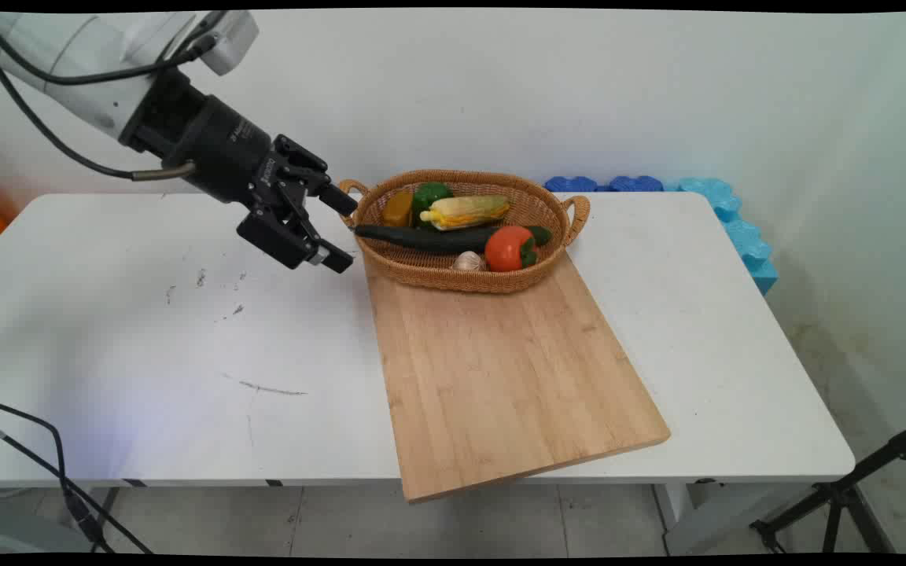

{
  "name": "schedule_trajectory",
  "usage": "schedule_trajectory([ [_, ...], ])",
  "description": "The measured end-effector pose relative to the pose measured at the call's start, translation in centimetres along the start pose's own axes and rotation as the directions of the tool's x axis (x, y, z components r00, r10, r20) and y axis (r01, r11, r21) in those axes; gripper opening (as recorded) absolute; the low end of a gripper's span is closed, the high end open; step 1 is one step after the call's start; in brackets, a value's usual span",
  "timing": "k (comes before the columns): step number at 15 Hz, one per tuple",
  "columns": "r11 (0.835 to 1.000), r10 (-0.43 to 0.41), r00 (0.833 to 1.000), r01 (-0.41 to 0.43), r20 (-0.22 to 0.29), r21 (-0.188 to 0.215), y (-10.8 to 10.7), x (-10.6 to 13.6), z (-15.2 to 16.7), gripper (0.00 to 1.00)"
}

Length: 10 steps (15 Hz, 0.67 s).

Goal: Pick up the cucumber from the vegetable basket

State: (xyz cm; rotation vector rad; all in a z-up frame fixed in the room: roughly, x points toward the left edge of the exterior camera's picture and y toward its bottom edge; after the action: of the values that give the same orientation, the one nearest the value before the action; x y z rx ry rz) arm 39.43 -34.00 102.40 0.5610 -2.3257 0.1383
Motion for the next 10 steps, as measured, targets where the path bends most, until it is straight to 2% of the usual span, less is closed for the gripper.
schedule_trajectory([
  [10, 1.0, -0.022, 1.0, 0.022, 0.013, 0.015, -1.0, 2.0, 0.9, 1.0],
])
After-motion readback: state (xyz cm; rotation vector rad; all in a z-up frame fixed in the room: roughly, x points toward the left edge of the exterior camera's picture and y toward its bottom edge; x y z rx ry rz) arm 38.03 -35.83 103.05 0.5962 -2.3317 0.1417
